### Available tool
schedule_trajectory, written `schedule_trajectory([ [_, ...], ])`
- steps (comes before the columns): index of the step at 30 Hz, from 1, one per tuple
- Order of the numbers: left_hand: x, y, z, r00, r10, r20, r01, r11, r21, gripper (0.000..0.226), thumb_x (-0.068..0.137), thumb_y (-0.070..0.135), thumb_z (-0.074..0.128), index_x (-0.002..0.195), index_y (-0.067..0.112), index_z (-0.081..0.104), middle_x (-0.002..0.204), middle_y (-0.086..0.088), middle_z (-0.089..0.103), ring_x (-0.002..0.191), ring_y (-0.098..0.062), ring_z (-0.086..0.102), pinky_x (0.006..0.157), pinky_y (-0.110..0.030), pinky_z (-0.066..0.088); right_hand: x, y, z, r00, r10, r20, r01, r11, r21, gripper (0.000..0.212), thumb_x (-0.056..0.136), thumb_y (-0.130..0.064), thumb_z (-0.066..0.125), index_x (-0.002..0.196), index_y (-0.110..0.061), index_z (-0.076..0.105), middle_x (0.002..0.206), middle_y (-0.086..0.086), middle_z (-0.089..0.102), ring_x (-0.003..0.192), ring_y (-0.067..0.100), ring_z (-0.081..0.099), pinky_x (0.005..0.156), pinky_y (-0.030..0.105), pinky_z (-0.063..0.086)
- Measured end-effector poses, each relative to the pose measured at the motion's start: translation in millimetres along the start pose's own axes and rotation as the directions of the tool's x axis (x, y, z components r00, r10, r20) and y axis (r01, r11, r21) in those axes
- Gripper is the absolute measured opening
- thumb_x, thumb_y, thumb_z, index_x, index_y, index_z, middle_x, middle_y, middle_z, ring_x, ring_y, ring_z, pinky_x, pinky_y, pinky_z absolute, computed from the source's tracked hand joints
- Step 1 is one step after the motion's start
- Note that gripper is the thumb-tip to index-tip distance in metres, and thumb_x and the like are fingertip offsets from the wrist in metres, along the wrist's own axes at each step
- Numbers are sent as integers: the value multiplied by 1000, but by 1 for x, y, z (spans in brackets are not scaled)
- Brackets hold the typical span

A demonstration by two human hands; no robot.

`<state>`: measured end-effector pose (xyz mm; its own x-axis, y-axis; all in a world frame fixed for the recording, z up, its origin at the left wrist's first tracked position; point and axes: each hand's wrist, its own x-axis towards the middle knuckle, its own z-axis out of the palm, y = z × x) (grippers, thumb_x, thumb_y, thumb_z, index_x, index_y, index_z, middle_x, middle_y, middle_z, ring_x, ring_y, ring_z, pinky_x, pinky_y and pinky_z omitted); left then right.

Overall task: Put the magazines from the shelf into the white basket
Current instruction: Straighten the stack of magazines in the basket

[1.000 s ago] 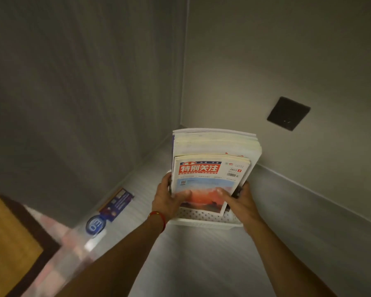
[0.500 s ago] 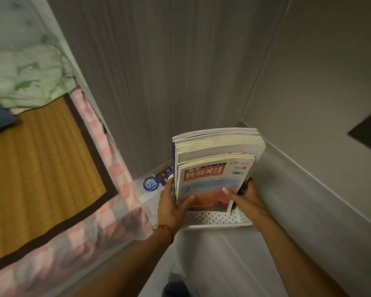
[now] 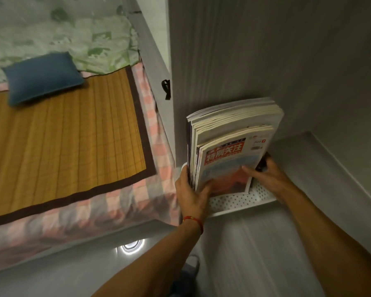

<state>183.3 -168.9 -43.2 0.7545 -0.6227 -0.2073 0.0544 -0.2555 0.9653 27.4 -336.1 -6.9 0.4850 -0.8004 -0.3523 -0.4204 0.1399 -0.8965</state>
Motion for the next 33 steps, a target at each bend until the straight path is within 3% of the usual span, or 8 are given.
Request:
schedule_trajectory([
  [4, 1, 6, 7, 997, -33, -67, 26, 995, -91, 95, 73, 31, 73, 148, 50, 18, 148, 6, 42, 135, -17, 47, 108, -49, 47, 20, -11, -1, 999, -11, 35, 11, 1000, -10, 54, 74, -35, 82, 109, -62, 50, 109, -34, 61, 98, -17, 56, 71, 12, 44],
  [6, 3, 6, 8, 993, -81, -90, 65, 984, -164, 88, 81, 25, 66, 148, 51, 15, 150, 1, 43, 133, -22, 50, 106, -52, 48, 26, -11, -2, 998, -22, 57, 22, 1000, -10, 57, 74, -35, 83, 110, -62, 49, 105, -39, 62, 95, -22, 57, 66, 7, 47],
  [11, 11, 11, 3, 980, -86, -178, 39, 968, -248, 50, 90, 23, 40, 118, 65, 43, 106, 20, 63, 96, -10, 67, 78, -33, 61, 38, -12, -2, 995, -75, 73, 71, 996, 47, 79, 62, -34, 89, 127, -47, 47, 116, -30, 64, 103, -13, 60, 67, 9, 52],
  [14, 28, 14, 2, 967, -89, -240, 32, 972, -233, 41, 91, 29, 34, 118, 46, 59, 94, 17, 67, 85, -7, 66, 68, -27, 60, 47, -9, 0, 993, -82, 79, 79, 996, 39, 84, 69, -27, 87, 137, -40, 40, 123, -20, 62, 112, -3, 59, 83, 20, 50],
  [18, 33, 13, 4, 952, -158, -261, 98, 968, -230, 36, 99, 31, 34, 112, 48, 63, 102, 10, 67, 102, -21, 65, 84, -42, 59, 52, -9, 1, 992, -93, 90, 92, 996, 20, 82, 69, -28, 81, 138, -39, 38, 120, -23, 61, 108, -9, 58, 73, 14, 51],
  [23, 41, 13, -5, 988, -148, -49, 131, 960, -248, 40, 105, 29, 29, 133, 51, 46, 144, -1, 51, 132, -27, 51, 110, -54, 43, 53, -6, 3, 990, -84, 114, 90, 995, -46, 73, 74, -30, 72, 136, -45, 36, 125, -21, 56, 112, -7, 53, 84, 21, 44],
  [28, 37, 20, -4, 990, -134, -30, 126, 974, -189, 45, 105, 36, 23, 109, 79, 36, 146, 2, 46, 131, -25, 50, 110, -54, 44, 63, -8, 2, 996, -43, 84, 50, 995, -82, 56, 79, -28, 69, 127, -39, 42, 116, -15, 60, 107, 3, 56, 83, 29, 48],
  [33, 42, 20, -1, 987, -136, -83, 115, 969, -220, 47, 104, 32, 25, 106, 73, 45, 134, 0, 57, 120, -23, 60, 101, -52, 52, 75, -7, 8, 995, -94, -24, 87, 975, -205, 28, 97, -26, 51, 125, -26, 46, 107, -9, 58, 92, 5, 56, 67, 18, 43],
])
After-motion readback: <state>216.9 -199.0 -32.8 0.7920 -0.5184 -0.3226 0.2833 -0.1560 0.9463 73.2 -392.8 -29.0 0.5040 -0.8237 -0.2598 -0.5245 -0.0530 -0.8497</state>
